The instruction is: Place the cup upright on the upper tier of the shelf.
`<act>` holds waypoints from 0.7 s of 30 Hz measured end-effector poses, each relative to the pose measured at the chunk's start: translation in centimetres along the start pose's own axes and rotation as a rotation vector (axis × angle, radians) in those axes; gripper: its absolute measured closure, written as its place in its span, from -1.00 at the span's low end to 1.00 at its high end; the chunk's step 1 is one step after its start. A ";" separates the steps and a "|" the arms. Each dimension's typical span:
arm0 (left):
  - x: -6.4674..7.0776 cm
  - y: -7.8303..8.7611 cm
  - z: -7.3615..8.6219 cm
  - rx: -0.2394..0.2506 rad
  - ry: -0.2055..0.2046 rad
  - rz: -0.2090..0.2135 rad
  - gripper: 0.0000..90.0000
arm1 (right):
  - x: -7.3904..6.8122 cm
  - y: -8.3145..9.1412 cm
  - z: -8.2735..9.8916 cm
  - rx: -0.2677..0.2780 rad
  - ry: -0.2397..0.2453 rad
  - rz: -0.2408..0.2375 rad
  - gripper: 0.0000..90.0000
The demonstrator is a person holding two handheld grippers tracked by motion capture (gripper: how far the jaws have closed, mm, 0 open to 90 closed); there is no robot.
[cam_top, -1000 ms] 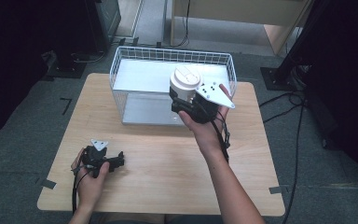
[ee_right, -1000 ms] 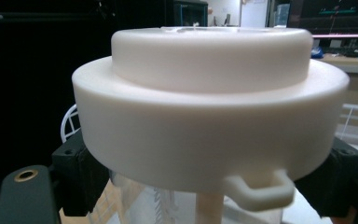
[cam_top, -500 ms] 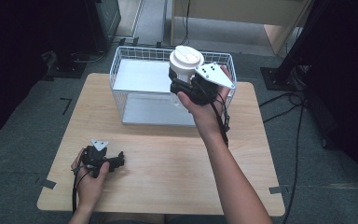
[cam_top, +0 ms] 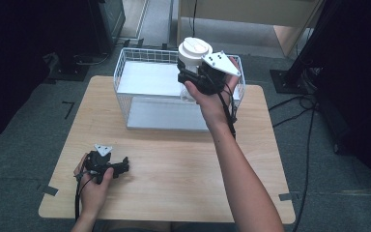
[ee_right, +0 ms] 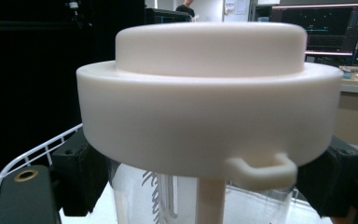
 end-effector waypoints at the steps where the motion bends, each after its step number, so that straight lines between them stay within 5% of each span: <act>1: 0.0 0.0 0.0 0.001 0.000 0.000 -1.00 | 0.3 -0.5 0.1 -0.005 -0.005 0.011 -0.65; 12: 0.0 0.0 0.0 0.002 0.001 -0.001 -1.00 | 1.3 -3.3 0.3 -0.031 0.013 0.051 -0.65; 21: 0.0 0.0 0.0 0.003 -0.001 0.001 -1.00 | 2.5 -5.0 0.6 -0.033 -0.019 0.099 -0.65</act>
Point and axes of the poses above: each handheld gripper's, and its own axes: y roughly backward along the jaws, z roughly out of its underside, x roughly to its right, the point moved 4 cm from there along -y, roughly forward along the jaws, and after that the axes turned 9 degrees about y, right-handed, at the moved point
